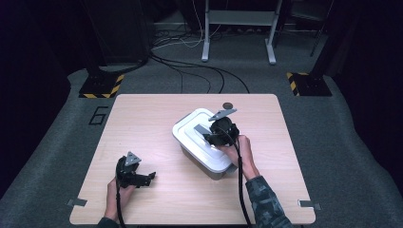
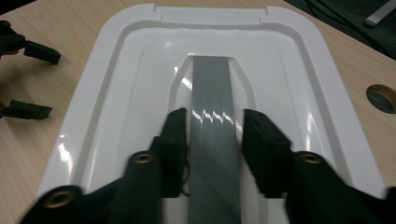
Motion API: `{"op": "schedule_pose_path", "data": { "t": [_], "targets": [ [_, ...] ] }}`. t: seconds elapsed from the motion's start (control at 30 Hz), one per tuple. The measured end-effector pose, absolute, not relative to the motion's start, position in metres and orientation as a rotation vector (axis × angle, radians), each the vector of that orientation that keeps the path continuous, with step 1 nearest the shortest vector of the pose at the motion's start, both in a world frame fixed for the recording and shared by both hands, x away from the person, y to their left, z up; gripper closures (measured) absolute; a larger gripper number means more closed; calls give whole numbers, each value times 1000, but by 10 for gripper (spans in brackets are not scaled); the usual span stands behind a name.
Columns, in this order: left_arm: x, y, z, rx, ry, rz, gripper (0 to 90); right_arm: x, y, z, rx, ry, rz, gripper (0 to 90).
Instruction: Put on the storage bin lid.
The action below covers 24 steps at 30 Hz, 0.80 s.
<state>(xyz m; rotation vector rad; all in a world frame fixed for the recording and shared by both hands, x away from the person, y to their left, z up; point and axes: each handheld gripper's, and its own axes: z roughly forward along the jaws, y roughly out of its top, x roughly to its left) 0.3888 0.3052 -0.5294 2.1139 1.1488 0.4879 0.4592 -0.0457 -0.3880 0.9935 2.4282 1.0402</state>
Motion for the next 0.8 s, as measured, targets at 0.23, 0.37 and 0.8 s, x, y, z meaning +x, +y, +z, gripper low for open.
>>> {"op": "schedule_pose_path", "data": {
  "t": [0.23,0.37,0.8],
  "targets": [
    [389,305,-529,2114,1149,488,14,455,-57,-383,1020,2362,1085,179],
    [389,306,-529,2119,1146,490,15,454,-66,-381,1022,2341,1120,106],
    [389,305,-530,2101,1154,489,15,449,-126,-384,1149,2212,1069,0]
  ]
}}
